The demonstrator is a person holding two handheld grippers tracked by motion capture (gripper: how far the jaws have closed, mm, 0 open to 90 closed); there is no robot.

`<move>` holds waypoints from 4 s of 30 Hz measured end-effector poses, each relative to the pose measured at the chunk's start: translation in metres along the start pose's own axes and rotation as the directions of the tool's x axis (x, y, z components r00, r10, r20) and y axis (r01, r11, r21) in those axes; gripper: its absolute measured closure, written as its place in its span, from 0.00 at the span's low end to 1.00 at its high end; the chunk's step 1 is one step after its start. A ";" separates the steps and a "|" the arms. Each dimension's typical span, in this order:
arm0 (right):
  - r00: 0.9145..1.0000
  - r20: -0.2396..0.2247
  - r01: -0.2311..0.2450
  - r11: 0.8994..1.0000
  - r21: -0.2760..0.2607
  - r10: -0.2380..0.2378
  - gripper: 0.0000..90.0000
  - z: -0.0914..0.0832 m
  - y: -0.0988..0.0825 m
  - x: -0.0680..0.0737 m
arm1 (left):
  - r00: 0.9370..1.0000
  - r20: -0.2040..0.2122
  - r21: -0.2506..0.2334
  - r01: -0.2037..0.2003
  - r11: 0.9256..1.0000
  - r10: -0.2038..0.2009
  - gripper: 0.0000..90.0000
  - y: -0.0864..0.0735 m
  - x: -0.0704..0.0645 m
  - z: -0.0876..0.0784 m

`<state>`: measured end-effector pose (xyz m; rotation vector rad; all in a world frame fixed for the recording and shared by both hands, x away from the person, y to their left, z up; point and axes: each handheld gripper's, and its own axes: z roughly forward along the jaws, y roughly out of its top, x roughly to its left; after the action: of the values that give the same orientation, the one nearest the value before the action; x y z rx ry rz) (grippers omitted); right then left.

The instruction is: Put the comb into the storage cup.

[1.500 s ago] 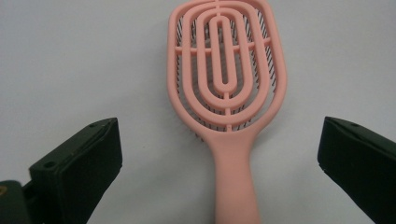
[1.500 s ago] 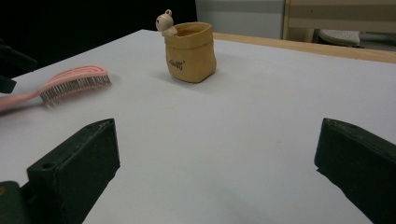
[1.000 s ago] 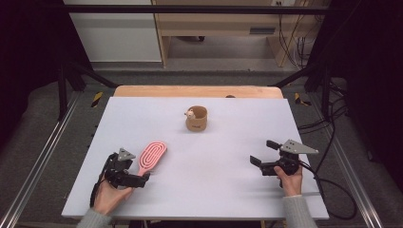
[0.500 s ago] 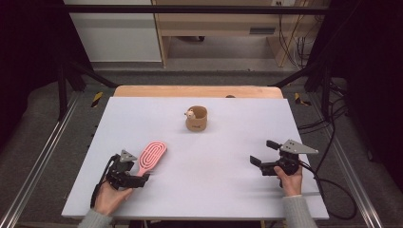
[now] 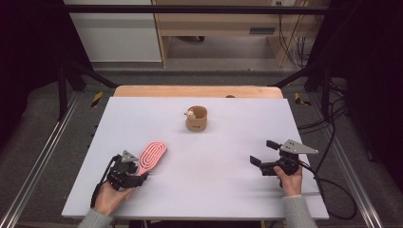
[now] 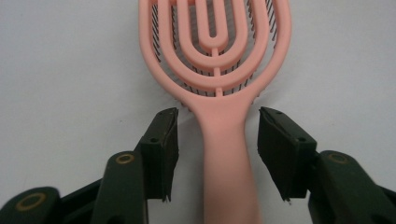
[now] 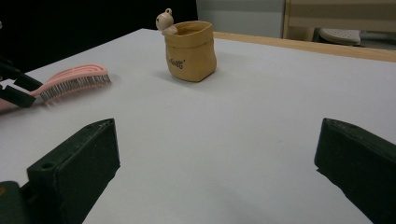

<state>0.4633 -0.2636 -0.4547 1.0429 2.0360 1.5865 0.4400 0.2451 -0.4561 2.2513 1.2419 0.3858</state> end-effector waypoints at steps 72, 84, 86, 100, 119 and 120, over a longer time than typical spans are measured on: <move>1.000 -0.006 -0.002 1.000 0.011 0.002 0.00 0.002 -0.001 0.000 | 1.000 -0.020 -0.129 -0.006 0.992 0.003 0.77 0.006 0.002 -0.023; 1.000 -0.008 -0.002 1.000 0.008 0.002 0.00 0.002 -0.001 0.000 | 0.999 -0.026 -0.180 0.014 0.984 -0.019 0.77 0.006 0.003 -0.027; 1.000 -0.007 -0.004 1.000 0.007 0.004 0.00 0.002 -0.001 0.000 | 0.999 -0.027 -0.190 0.015 0.982 -0.020 0.77 0.006 0.003 -0.027; 1.000 -0.011 -0.008 1.000 0.002 0.008 0.00 0.001 0.000 0.000 | 0.999 -0.045 -0.275 0.018 0.961 -0.031 0.77 0.009 -0.001 -0.034; 1.000 -0.008 -0.008 1.000 -0.010 0.008 0.00 0.002 0.003 0.004 | 0.999 -0.046 -0.307 -0.003 0.952 -0.012 0.77 0.019 -0.008 -0.039; 1.000 -0.010 -0.009 1.000 -0.009 0.009 0.00 0.002 0.004 0.004 | 0.999 -0.046 -0.310 -0.005 0.951 -0.009 0.77 0.020 -0.009 -0.039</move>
<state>0.4631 -0.2585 -0.4512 1.0439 2.0319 1.6071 0.4301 0.2414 -0.4130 1.9827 1.1192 0.5933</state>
